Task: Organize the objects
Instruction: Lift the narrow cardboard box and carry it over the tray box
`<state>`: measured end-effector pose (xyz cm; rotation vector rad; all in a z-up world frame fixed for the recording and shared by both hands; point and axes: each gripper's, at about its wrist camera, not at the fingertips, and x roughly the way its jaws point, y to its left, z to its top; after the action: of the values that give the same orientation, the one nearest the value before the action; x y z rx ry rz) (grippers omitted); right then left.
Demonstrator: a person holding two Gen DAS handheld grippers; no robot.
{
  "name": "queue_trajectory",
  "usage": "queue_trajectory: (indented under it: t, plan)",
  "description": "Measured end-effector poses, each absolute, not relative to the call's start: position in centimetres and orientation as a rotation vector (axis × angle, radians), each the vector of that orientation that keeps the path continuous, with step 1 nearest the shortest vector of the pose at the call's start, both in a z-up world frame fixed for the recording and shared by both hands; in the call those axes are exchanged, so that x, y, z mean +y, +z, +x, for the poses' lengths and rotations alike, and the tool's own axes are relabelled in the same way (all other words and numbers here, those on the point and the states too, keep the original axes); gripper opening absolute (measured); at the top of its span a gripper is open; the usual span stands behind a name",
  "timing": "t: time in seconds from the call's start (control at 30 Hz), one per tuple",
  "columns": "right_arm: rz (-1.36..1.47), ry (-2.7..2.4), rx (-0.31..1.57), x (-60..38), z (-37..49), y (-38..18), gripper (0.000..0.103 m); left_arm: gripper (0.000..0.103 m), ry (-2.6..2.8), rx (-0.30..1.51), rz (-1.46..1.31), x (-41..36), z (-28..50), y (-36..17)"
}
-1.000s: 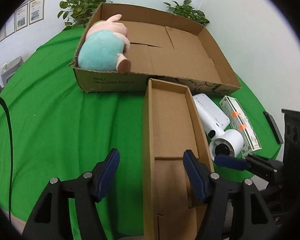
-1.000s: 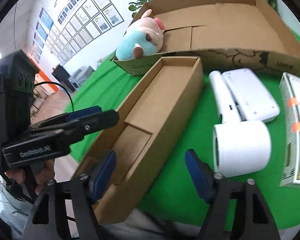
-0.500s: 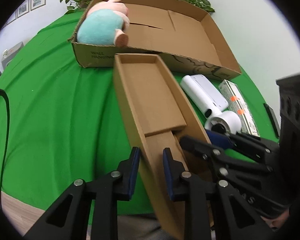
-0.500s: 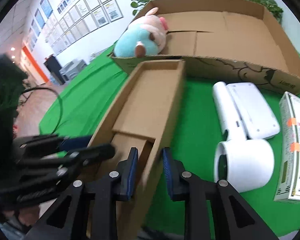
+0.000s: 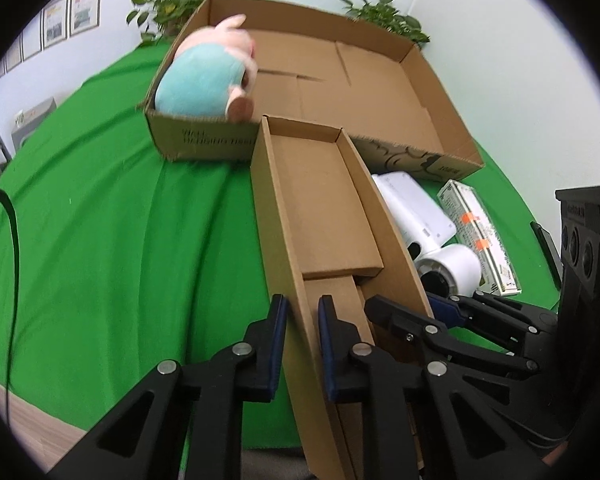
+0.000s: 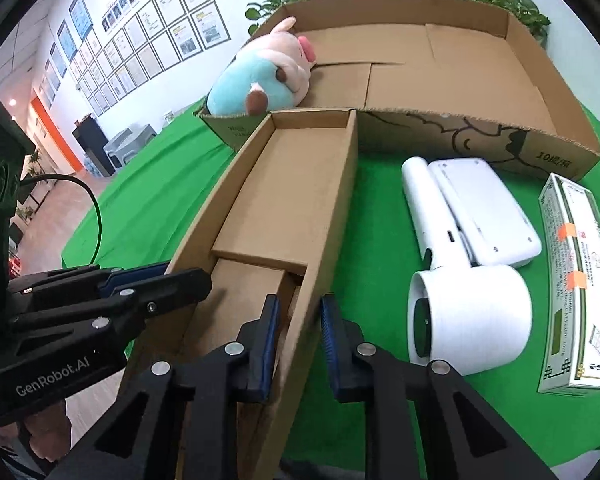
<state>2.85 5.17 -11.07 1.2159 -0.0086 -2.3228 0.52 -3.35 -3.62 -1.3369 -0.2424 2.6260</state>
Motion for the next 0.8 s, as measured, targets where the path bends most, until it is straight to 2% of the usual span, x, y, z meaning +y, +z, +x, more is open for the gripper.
queue_trajectory:
  t: [0.6, 0.8]
  plan:
    - [1.019, -2.381, -0.128, 7.3, 4.3, -7.6, 0.019, 0.016, 2.757, -0.045, -1.051, -1.1, 1.6, 1.4]
    - [0.986, -2.396, -0.172, 7.9, 4.0, -6.4, 0.018, 0.016, 2.752, -0.067, -1.045, -1.3, 1.0, 1.7]
